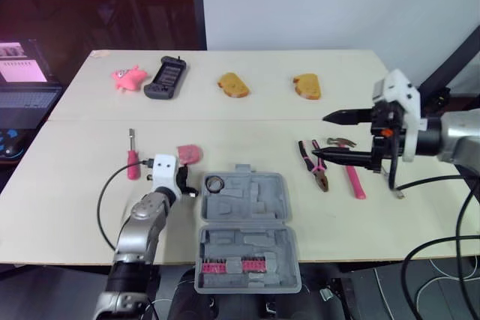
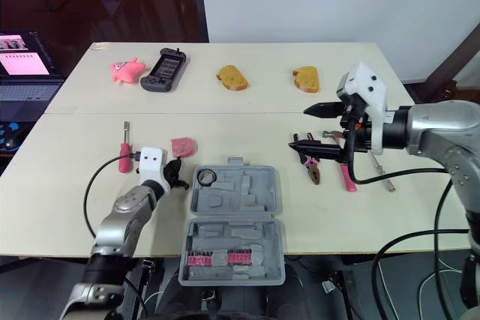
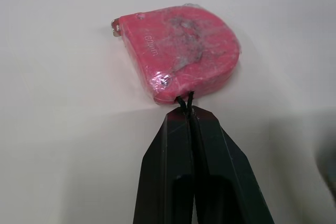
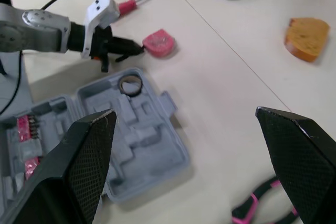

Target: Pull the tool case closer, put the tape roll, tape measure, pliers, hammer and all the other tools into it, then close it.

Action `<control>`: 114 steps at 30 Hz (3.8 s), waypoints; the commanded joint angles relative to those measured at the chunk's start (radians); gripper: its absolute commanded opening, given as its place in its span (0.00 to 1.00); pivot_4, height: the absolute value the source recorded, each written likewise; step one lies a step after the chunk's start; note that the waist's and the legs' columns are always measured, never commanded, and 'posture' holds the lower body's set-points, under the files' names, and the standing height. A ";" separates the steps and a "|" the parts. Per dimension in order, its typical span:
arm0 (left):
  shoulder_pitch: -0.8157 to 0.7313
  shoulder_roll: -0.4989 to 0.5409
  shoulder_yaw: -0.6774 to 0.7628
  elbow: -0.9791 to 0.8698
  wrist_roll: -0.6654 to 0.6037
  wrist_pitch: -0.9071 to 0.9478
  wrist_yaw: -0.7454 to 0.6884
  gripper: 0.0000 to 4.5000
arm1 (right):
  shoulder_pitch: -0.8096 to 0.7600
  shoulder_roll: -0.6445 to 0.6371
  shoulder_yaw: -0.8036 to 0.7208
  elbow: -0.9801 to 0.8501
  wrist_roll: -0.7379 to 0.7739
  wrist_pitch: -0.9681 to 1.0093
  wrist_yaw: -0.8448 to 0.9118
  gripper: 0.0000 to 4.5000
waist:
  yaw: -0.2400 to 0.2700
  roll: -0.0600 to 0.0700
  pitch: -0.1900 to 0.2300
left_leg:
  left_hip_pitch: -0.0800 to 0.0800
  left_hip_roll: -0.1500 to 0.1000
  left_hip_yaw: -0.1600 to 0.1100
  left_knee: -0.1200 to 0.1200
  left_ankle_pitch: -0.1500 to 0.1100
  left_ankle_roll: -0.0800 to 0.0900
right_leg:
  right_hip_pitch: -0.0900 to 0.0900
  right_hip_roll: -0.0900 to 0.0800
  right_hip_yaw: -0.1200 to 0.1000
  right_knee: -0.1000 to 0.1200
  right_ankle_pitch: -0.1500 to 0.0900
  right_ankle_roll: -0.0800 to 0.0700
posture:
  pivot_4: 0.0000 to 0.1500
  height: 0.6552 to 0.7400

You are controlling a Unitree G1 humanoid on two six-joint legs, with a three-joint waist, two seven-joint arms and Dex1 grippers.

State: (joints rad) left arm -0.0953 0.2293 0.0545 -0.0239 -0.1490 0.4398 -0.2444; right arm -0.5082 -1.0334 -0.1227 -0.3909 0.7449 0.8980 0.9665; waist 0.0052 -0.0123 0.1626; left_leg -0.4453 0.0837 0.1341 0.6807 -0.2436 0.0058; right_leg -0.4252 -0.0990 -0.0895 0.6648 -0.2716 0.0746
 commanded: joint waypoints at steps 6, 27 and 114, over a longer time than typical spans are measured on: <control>0.359 0.178 0.086 -0.338 -0.114 0.156 -0.163 0.01 | -0.029 0.069 0.081 0.012 -0.045 -0.074 0.039 1.00 | -0.016 0.001 0.000 | 0.000 0.002 0.000 -0.001 0.000 0.000 | -0.001 -0.002 0.000 0.000 -0.002 -0.004 | 1.00 0.75; 0.617 0.304 0.152 -0.495 -0.200 0.167 -0.310 0.01 | -0.077 0.160 0.178 0.047 -0.106 -0.110 0.078 1.00 | -0.017 0.002 0.001 | 0.000 0.001 0.000 -0.004 -0.001 -0.001 | -0.005 -0.005 0.000 -0.005 -0.003 -0.005 | 1.00 0.75; -0.017 0.696 -0.039 -0.001 -0.054 -0.277 -0.927 0.65 | 0.077 0.040 0.144 -0.245 -0.078 -0.038 -0.039 1.00 | -0.016 0.002 0.002 | 0.002 0.000 0.006 -0.014 0.001 -0.002 | -0.003 -0.005 -0.002 -0.011 0.000 -0.001 | 1.00 0.75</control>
State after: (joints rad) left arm -0.0895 0.9047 0.0147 0.0134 -0.1866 0.1611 -1.1417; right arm -0.4306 -1.0062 0.0317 -0.6007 0.6699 0.8594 0.9600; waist -0.0104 -0.0104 0.1645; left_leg -0.4438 0.0831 0.1407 0.6666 -0.2425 0.0037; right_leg -0.4283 -0.1040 -0.0920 0.6542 -0.2710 0.0735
